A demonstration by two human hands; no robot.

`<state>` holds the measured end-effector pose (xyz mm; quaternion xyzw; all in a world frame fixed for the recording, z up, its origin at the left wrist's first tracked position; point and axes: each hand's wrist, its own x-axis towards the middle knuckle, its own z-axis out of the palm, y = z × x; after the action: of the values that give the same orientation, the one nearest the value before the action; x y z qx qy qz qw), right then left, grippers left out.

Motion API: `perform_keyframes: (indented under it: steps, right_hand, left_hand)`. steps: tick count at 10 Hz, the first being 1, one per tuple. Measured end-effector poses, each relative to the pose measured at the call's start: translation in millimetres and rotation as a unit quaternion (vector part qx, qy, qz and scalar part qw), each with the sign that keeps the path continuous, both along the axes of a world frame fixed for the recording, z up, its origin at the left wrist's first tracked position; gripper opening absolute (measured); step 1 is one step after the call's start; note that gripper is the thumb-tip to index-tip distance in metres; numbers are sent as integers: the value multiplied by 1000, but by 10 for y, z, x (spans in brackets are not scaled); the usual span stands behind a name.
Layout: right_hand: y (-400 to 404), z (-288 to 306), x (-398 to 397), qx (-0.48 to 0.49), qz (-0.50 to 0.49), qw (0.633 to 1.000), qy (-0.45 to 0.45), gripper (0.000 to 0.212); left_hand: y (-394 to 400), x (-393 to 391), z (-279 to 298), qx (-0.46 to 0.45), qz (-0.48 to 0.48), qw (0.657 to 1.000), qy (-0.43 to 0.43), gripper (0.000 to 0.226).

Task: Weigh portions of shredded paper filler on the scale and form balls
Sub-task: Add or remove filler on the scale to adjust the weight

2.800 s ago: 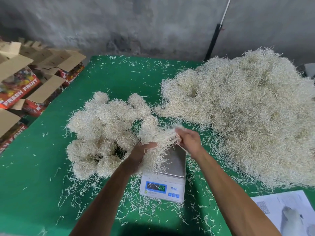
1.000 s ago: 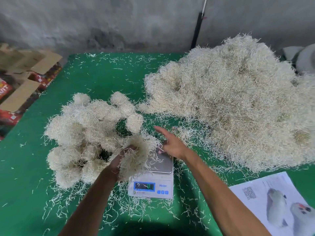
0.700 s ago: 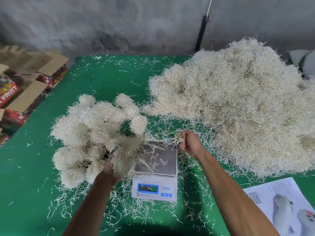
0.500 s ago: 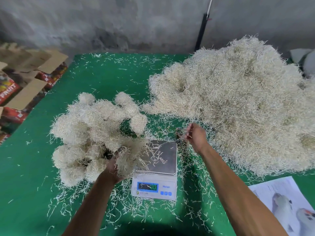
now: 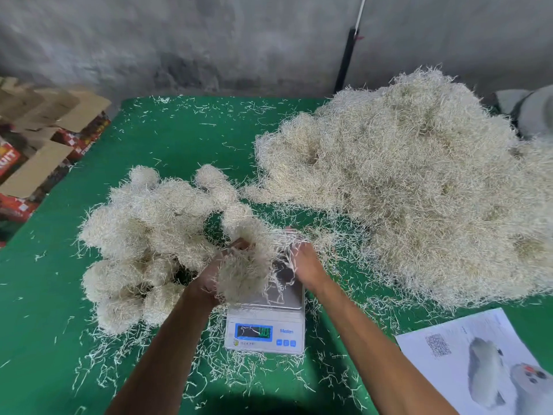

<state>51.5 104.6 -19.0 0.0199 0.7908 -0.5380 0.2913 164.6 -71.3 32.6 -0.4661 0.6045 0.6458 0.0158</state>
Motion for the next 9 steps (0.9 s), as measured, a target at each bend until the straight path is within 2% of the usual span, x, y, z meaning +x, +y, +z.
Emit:
perform_keyframes:
  steps: [1, 2, 3, 4, 5, 6, 7, 8, 9]
  right_hand:
    - [-184, 242, 165, -200, -96, 941, -256, 44]
    - [-258, 304, 228, -209, 17, 960, -187, 94]
    - [-343, 274, 215, -152, 38, 982, -108, 104]
    - [-313, 247, 93, -142, -76, 986, -51, 55]
    - [-240, 232, 7, 13, -48, 977, 206, 52]
    - [-187, 98, 3, 162, 119, 898, 391, 61]
    - [-176, -97, 115, 297, 362, 804, 368, 85]
    - [-112, -205, 181, 309, 389, 791, 357, 97]
    - [22, -191, 213, 281, 319, 816, 392, 94]
  left_hand:
    - [56, -289, -21, -21, -206, 971, 122, 7]
    - [184, -433, -125, -158, -291, 942, 42, 25]
    - [179, -479, -274, -213, -265, 939, -41, 80]
    - [54, -412, -361, -81, -232, 965, 91, 76]
    - [-74, -224, -416, 98, -100, 978, 155, 39]
    - [-147, -87, -513, 24, -59, 993, 100, 15]
    - [-141, 46, -591, 7, 18, 998, 55, 14]
    - [-132, 165, -695, -75, -5, 997, 29, 16]
    - [-111, 260, -700, -130, -12, 991, 17, 24]
